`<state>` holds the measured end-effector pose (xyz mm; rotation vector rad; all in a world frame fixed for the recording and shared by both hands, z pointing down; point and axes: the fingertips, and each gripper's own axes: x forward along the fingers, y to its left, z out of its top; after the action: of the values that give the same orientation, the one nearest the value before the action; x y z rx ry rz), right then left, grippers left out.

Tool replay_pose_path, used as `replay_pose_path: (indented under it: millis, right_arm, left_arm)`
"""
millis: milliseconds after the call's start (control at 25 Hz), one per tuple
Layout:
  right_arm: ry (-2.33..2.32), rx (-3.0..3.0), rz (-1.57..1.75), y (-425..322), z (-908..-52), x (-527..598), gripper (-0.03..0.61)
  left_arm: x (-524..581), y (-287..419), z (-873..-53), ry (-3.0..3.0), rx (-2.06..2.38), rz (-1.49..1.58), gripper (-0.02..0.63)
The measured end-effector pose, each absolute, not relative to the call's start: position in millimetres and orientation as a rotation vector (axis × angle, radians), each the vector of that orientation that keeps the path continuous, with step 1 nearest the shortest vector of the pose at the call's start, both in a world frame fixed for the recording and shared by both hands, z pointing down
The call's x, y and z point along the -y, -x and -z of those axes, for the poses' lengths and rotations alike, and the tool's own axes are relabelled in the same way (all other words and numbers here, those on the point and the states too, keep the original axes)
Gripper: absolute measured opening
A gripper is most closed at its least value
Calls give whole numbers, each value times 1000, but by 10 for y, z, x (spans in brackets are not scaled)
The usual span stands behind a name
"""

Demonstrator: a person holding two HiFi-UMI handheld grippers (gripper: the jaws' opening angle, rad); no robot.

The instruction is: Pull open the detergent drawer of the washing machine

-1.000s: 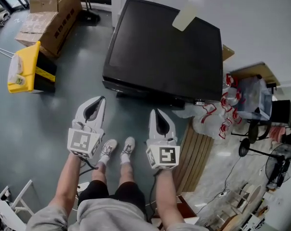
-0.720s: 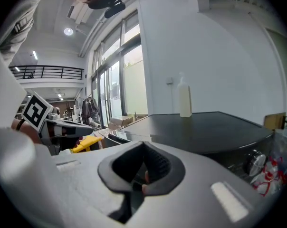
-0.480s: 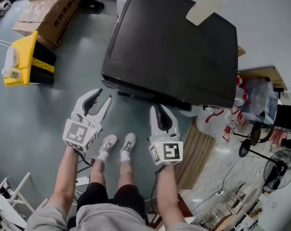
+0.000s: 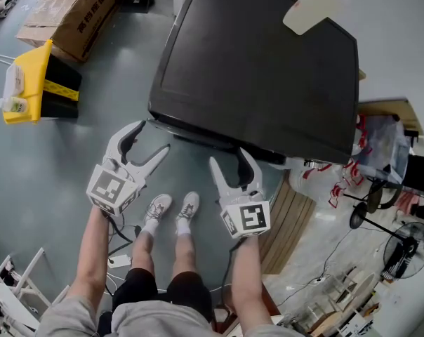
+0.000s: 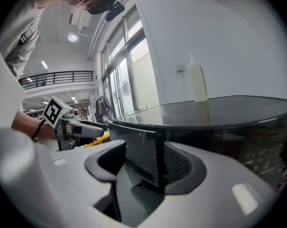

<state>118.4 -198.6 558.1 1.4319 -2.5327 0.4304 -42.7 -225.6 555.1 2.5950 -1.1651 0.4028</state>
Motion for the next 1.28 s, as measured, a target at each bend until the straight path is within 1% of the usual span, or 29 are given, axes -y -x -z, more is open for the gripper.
replay_pose_path:
  millis: [480,560,600,640,680,880,1280]
  right_arm:
    - [-1391,2536,-399,-1090,-5652,2057,242]
    - [-1370,2529,-369,-1052,-5651,2051,242]
    - [-1373,2519,-355,-1034,-5651,2058,241]
    - [-1390,2505,-348,-1028,-5653,2071,236]
    - [-1415,2492,-347,-1034,-5656,2084,228]
    - [-1516,2426,-328,-1128,-5675,2123,142]
    - [-1551,2405,-333,-1128,-5680,2092,141]
  left_arm:
    - [2424,368,-5591,-2598,1189,-425,313]
    - [2434,384,-5611,-2602,1222,-444,301]
    - [2443,411,-5627,-2603,1253,-460,276]
    - [2455,439,-5639,-2607,1281,-479,228]
    - [2466,455,-5642,-2614,1296,-495,212]
    - [2476,464,-5626,-2608,1302,-508,202]
    - [2428,470,-5648,-2607,1308,-501,201]
